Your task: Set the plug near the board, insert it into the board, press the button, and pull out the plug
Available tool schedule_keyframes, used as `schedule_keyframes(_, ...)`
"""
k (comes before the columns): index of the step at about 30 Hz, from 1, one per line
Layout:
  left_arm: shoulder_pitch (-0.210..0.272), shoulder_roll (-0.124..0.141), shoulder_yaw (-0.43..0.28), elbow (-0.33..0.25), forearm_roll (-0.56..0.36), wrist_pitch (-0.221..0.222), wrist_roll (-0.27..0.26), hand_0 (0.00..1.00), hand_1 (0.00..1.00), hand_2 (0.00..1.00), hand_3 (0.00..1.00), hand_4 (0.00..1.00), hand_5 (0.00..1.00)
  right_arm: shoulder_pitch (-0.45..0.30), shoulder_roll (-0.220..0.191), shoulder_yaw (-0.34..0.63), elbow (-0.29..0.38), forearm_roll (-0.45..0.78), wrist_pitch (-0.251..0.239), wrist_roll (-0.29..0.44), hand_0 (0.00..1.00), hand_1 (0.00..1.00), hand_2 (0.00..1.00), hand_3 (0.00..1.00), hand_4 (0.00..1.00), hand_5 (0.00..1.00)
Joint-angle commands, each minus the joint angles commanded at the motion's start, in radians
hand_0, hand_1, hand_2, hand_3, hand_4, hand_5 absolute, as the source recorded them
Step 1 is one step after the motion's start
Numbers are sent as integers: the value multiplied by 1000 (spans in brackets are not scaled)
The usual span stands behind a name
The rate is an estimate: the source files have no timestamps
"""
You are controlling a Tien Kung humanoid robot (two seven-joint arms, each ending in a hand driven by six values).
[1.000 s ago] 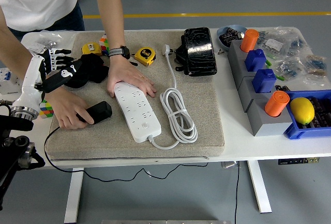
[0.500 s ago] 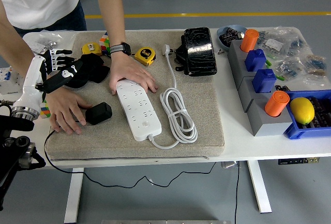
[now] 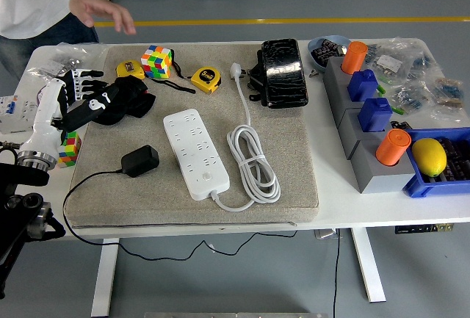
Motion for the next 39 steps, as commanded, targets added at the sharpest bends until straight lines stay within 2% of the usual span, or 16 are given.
schedule_keyframes(39, -12, 3, 21, 1, 2, -6, 7, 508, 596, 577, 603, 894, 360, 6, 1, -13, 0, 5, -2, 0, 497, 600, 568, 512, 859, 398)
